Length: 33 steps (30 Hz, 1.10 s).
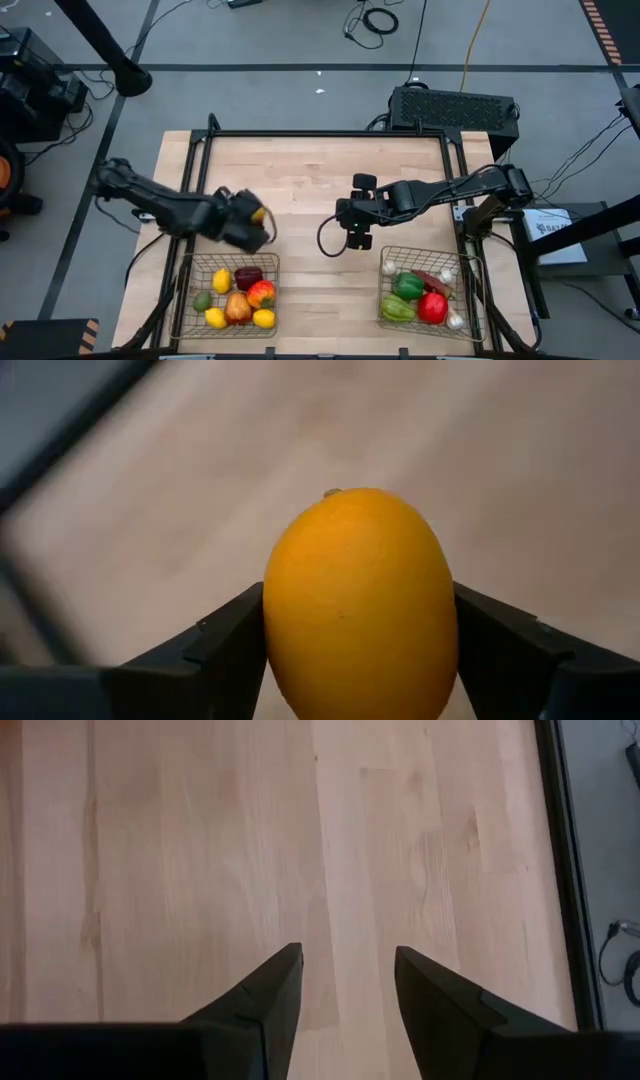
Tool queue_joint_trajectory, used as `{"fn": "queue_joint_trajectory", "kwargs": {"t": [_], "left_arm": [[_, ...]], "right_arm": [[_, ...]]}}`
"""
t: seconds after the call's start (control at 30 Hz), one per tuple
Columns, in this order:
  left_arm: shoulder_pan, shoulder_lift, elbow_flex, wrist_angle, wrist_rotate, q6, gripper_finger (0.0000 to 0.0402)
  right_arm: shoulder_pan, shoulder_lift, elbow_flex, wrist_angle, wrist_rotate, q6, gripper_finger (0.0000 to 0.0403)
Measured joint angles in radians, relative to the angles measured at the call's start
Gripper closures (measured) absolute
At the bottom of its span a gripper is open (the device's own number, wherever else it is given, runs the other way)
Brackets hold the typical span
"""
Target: Sort produce into baskets
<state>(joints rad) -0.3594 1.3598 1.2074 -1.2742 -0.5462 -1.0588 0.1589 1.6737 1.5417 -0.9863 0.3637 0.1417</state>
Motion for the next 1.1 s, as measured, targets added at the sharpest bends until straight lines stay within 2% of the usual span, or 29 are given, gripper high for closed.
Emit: {"fn": "queue_joint_trajectory", "kwargs": {"t": [0.13, 0.3, 0.5, 0.7, 0.83, 1.1], "left_arm": [[-0.185, -0.046, 0.066, 0.062, 0.021, -0.046, 0.0125], [-0.416, -0.054, 0.065, 0.097, 0.07, -0.193, 0.0117], [-0.602, -0.018, 0.035, 0.059, 0.142, -0.411, 0.0115], [-0.689, 0.043, 0.026, -0.043, 0.161, -0.57, 0.0114], [-0.712, 0.085, 0.026, -0.097, 0.239, -0.652, 0.0106], [-0.739, 0.129, 0.026, -0.027, 0.223, -0.627, 0.0028]], "right_arm": [[0.0, 0.0, 0.0, -0.037, -0.003, 0.029, 0.025], [0.004, 0.0, 0.0, -0.051, -0.003, 0.065, 0.025], [0.028, 0.0, 0.0, -0.051, -0.003, 0.083, 0.025], [0.054, 0.0, 0.0, -0.044, -0.003, 0.102, 0.025], [0.065, 0.0, 0.0, -0.041, -0.002, 0.119, 0.025], [0.079, 0.0, 0.0, 0.024, 0.002, 0.131, 0.025]]}}
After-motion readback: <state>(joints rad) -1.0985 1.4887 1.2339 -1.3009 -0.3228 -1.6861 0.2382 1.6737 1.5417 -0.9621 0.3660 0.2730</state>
